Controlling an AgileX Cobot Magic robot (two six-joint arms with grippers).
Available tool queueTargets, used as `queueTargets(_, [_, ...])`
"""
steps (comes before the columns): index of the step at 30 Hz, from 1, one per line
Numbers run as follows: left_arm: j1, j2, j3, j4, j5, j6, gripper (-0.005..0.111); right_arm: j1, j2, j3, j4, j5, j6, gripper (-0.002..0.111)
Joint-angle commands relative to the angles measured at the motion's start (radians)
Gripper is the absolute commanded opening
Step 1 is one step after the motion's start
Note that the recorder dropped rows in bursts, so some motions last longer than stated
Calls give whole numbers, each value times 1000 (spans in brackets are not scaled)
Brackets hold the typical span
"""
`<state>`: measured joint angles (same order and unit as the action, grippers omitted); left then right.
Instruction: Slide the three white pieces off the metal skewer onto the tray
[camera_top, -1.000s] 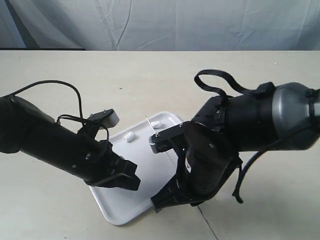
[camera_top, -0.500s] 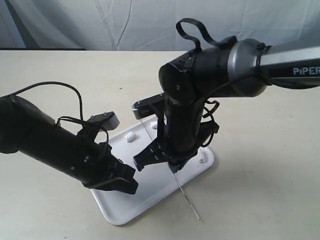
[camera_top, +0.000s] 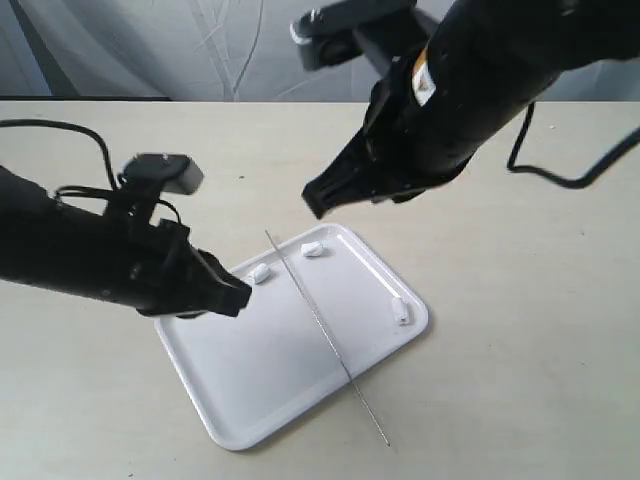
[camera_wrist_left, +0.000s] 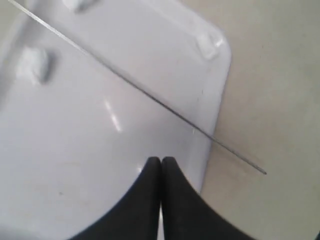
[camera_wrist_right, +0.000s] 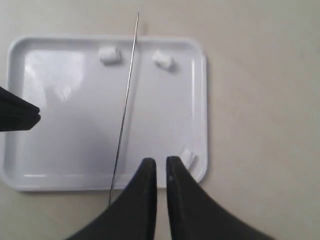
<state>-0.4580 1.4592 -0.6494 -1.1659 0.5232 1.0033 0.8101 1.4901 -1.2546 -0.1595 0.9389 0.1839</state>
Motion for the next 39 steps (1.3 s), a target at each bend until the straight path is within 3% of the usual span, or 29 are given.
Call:
queueTargets(1, [-3, -205, 1, 113, -91, -85, 0, -7, -132, -1, -61, -1, -8, 9])
queueTargets(5, [-3, -390, 1, 291, -143, -212, 0, -7, -257, 65, -76, -36, -5, 9])
queueTargets(7, [-1, -488, 1, 463, -156, -354, 0, -7, -322, 117, -90, -62, 2, 9])
queueTargets(12, [42, -722, 1, 1081, -55, -1011, 0, -7, -518, 310, -195, -97, 129, 9])
queueTargets(14, [58, -800, 1, 1347, 36, -1235, 0, -7, -598, 395, -277, -113, 228, 9])
queueTargets(16, [59, -871, 1, 1490, 114, -1367, 0, -7, -661, 461, -350, -134, 332, 8])
queueTargets(20, [59, -1002, 3, 1474, 153, -1362, 0, -7, -845, 623, -451, -228, 509, -1])
queueTargets(26, [59, -1103, 69, 1463, 125, -1362, 0, -7, -1104, 797, -480, -294, 578, -1])
queueTargets(33, [59, -1091, 257, 1483, -180, -1362, 0, -7, -1369, 856, -517, -305, 588, -1])
queueTargets(39, [59, -1005, 317, 1529, -247, -1362, 0, -7, -1461, 860, -589, -293, 588, -1])
